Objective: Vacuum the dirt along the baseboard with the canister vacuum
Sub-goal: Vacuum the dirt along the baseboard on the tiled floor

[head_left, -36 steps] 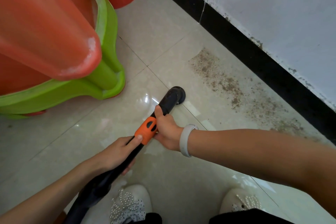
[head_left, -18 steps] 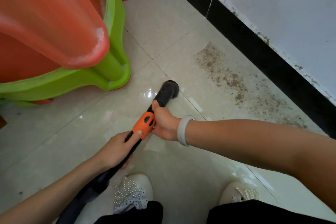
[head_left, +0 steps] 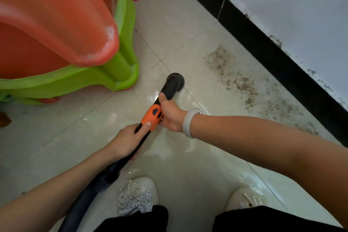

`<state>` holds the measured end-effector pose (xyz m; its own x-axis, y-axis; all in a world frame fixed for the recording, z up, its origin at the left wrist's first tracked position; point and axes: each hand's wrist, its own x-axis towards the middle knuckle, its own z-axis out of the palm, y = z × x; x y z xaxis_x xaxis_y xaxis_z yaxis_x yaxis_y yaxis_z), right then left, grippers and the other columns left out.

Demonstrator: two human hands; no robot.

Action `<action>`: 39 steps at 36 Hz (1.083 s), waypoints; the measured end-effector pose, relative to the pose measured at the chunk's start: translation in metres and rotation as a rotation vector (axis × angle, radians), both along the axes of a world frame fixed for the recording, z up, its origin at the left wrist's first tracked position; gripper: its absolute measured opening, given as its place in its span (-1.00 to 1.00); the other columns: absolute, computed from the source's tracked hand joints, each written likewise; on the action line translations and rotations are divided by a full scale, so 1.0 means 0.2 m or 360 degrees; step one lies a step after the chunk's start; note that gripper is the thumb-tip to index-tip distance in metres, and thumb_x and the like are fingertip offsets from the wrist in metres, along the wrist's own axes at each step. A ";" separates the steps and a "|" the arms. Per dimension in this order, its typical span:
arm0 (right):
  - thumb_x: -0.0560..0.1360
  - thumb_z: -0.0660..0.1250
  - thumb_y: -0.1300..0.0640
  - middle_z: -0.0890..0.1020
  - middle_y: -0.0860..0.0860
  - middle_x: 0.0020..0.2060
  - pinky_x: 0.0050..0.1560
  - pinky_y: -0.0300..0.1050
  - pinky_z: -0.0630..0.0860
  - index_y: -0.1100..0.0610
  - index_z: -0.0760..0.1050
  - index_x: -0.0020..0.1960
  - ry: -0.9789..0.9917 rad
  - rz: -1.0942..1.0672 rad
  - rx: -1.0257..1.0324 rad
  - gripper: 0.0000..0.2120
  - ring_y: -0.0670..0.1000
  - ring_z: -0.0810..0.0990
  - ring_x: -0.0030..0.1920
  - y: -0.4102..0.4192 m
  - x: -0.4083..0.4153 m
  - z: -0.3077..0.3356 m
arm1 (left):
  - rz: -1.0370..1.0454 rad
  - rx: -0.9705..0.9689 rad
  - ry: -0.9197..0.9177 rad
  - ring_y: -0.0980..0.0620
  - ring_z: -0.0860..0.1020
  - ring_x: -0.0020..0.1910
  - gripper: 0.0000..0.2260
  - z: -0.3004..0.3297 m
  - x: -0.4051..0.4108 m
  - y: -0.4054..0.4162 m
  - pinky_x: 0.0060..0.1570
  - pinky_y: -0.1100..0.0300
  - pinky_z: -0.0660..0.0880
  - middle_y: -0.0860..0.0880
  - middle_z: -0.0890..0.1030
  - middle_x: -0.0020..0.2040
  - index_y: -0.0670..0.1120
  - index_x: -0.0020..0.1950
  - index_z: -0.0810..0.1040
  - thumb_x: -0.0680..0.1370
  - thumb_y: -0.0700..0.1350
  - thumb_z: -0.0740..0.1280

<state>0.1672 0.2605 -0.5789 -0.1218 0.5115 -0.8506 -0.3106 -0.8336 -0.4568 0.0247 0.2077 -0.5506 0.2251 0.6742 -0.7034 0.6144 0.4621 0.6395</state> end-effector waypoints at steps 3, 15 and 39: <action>0.65 0.07 -0.09 0.50 0.15 0.08 0.11 0.10 0.52 0.17 0.31 0.33 -0.0087 -0.0063 0.0075 -0.60 0.13 0.51 0.04 0.08 0.08 0.02 | 0.0014 0.0070 -0.0028 -0.04 0.43 -0.62 -0.56 0.08 0.10 0.07 -0.50 0.20 0.37 -0.08 0.50 -0.55 -0.16 -0.20 0.41 0.62 0.18 0.11; 0.63 0.14 -0.08 0.57 0.19 -0.25 0.14 0.19 0.56 0.14 0.30 -0.15 -0.0307 -0.0490 0.0037 -0.69 0.15 0.61 -0.23 0.37 0.27 0.06 | -0.0072 0.0262 0.0227 -0.03 0.52 -0.48 -0.56 0.06 0.30 0.29 -0.26 0.10 0.48 -0.03 0.57 -0.48 -0.10 -0.23 0.42 0.59 0.24 0.13; 0.62 0.08 -0.16 0.60 0.19 -0.08 0.16 0.18 0.55 0.17 0.35 -0.10 -0.0329 -0.0549 -0.0011 -0.60 0.21 0.63 0.03 0.26 0.38 0.01 | -0.0231 0.0222 0.0124 0.00 0.42 -0.60 -0.57 0.08 0.33 0.28 -0.52 0.27 0.36 -0.06 0.48 -0.58 -0.14 -0.26 0.39 0.62 0.16 0.13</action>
